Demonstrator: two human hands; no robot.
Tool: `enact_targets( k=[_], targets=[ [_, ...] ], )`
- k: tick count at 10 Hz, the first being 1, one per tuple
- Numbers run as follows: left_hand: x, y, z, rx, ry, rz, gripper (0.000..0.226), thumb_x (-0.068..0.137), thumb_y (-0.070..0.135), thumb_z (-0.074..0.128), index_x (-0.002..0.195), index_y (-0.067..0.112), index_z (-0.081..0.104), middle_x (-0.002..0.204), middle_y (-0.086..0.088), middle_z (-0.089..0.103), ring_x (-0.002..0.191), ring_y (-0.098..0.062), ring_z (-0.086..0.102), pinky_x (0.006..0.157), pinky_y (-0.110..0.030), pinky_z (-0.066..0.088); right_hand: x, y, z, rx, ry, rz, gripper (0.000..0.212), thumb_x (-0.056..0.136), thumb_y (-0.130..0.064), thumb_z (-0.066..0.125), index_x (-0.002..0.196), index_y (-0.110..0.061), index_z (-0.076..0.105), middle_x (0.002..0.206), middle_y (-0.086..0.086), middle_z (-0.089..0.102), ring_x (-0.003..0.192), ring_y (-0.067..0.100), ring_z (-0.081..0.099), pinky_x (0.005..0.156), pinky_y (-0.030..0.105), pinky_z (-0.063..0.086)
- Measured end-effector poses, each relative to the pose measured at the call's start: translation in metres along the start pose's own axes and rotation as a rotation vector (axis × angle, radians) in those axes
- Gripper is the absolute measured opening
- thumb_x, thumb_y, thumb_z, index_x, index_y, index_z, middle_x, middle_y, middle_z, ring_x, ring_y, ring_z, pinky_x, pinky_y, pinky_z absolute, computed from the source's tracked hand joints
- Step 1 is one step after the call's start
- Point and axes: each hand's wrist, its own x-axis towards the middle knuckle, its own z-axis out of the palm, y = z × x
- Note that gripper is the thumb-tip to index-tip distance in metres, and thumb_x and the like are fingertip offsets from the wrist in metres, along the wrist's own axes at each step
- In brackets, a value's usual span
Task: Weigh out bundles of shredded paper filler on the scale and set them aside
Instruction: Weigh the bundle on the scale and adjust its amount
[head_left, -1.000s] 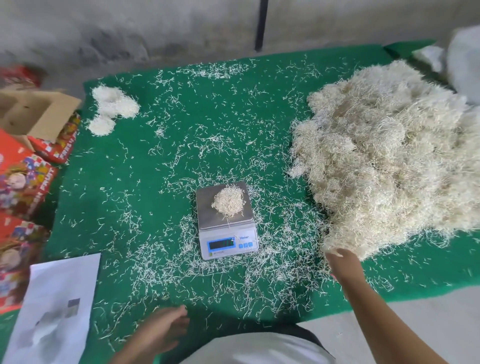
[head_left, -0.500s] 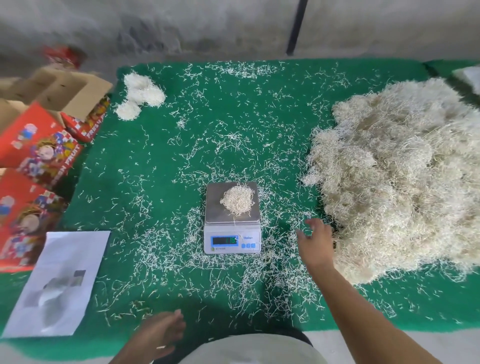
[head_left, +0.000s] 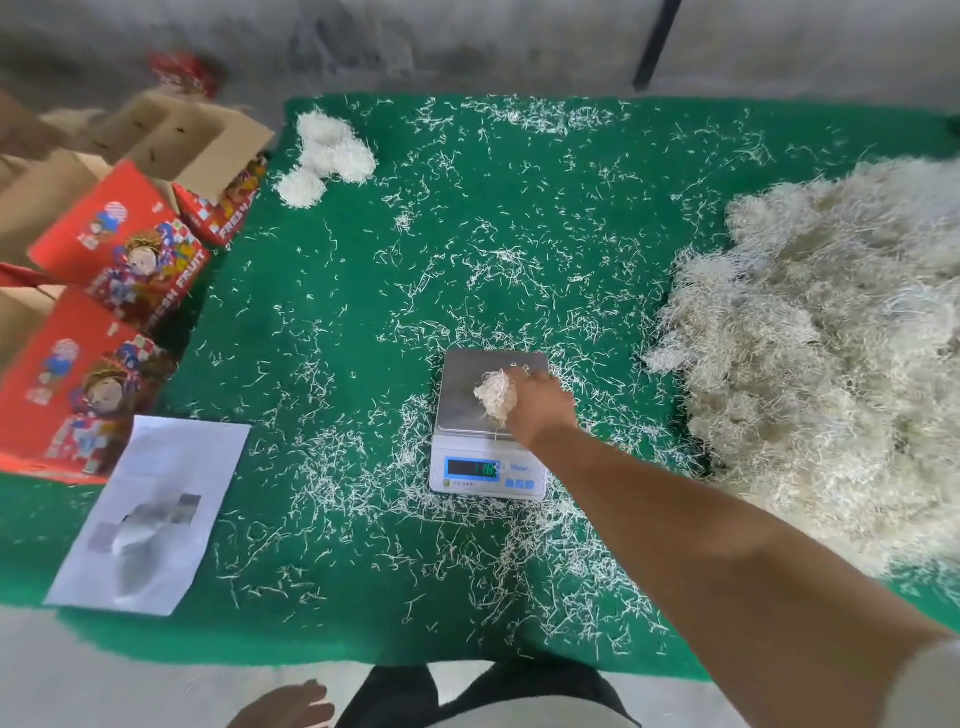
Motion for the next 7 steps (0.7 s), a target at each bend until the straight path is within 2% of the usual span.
enact_targets(
  k=[1,2,3,4,5,6,7],
  targets=[
    [-0.036,0.040,0.023,0.046,-0.043,0.113,0.025,0.091,0.009,0.073,0.111,-0.005,0.069,0.107,-0.019,0.073,0.102,-0.039,0.066,0.087,-0.051,0.052,-0.017,0.005,-0.002,0.144,0.116,-0.049,0.072,0.090,-0.005,0.066,0.155,-0.028,0.044,0.131,0.012,0.059,0.120,0.031,0.056,0.109,0.053,0.050],
    [-0.075,0.070,0.047,0.018,-0.136,0.088,0.039,0.087,0.018,0.078,0.119,0.000,0.068,0.112,-0.015,0.075,0.109,-0.036,0.067,0.091,-0.051,0.052,-0.052,0.017,-0.005,0.394,0.168,-0.099,0.074,0.089,-0.002,0.067,0.154,-0.029,0.045,0.130,0.009,0.058,0.124,0.030,0.053,0.111,0.046,0.051],
    [-0.140,0.140,0.146,0.134,-0.284,0.201,0.071,0.063,0.019,0.093,0.126,0.001,0.066,0.116,-0.014,0.075,0.120,-0.037,0.064,0.099,-0.053,0.049,-0.097,0.032,-0.007,0.472,0.194,-0.198,0.079,0.089,-0.001,0.069,0.156,-0.034,0.042,0.125,-0.001,0.054,0.123,0.019,0.048,0.116,0.035,0.044],
    [-0.164,0.177,0.205,0.298,-0.305,0.380,0.048,0.098,0.040,0.065,0.139,0.016,0.055,0.133,-0.005,0.068,0.117,-0.019,0.068,0.098,-0.048,0.056,-0.130,0.042,-0.014,0.453,0.192,-0.276,0.087,0.091,-0.006,0.074,0.160,-0.039,0.035,0.118,-0.008,0.047,0.116,0.011,0.044,0.113,0.027,0.040],
    [-0.186,0.211,0.259,0.367,-0.414,0.595,0.079,0.086,0.053,0.075,0.152,0.029,0.038,0.155,-0.007,0.044,0.121,-0.013,0.064,0.094,-0.040,0.060,-0.155,0.046,-0.028,0.452,0.185,-0.352,0.092,0.090,-0.007,0.076,0.163,-0.040,0.030,0.121,-0.005,0.049,0.113,0.010,0.043,0.107,0.028,0.043],
    [-0.195,0.235,0.320,0.425,-0.489,0.705,0.099,0.078,0.053,0.086,0.156,0.051,0.025,0.165,-0.006,0.026,0.121,-0.017,0.060,0.091,-0.041,0.060,-0.174,0.049,-0.039,0.530,0.109,-0.468,0.103,0.090,-0.009,0.077,0.167,-0.042,0.018,0.138,0.001,0.055,0.126,0.011,0.048,0.111,0.026,0.042],
    [-0.196,0.235,0.358,0.418,-0.454,0.764,0.069,0.088,0.042,0.079,0.145,0.055,0.045,0.159,-0.002,0.037,0.093,0.003,0.066,0.073,-0.013,0.055,-0.188,0.069,-0.058,0.783,-0.038,-0.417,0.117,0.085,-0.022,0.087,0.166,-0.048,0.006,0.164,-0.024,0.035,0.146,-0.014,0.031,0.119,0.015,0.031]
  ],
)
